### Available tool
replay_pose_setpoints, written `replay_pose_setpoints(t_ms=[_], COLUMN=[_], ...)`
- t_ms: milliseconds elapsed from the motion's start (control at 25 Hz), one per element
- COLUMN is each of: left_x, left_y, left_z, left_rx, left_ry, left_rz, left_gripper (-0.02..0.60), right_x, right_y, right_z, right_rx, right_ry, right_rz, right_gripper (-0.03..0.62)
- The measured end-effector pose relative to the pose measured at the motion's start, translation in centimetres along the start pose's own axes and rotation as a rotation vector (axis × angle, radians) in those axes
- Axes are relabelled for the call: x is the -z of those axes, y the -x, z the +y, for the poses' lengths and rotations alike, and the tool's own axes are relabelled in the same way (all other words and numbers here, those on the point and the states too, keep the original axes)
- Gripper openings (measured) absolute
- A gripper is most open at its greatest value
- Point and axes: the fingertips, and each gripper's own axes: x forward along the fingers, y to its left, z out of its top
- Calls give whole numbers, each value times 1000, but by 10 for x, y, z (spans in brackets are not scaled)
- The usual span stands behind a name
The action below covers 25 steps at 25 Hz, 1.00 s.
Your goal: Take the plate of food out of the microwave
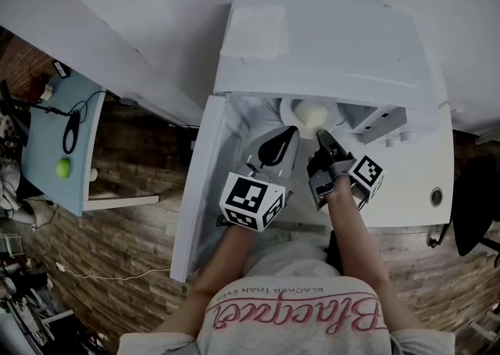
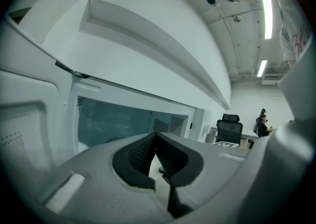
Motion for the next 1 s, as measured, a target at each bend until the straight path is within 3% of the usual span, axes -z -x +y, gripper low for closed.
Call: replay_pose_setpoints(t_ms=[400,1000], left_x=[1,6], left_y=[3,14], left_z=[-10,-29], left_rx=[-15,-54], left_ry=[-22,-4], left_rz=[0,-16], left_gripper=[6,6], right_x=[0,7], right_y=[12,32], right_z=[-1,9], right_rx=[-64,-108], right_ry=[-5,21], right_rz=[-35,43], right_gripper=[18,18])
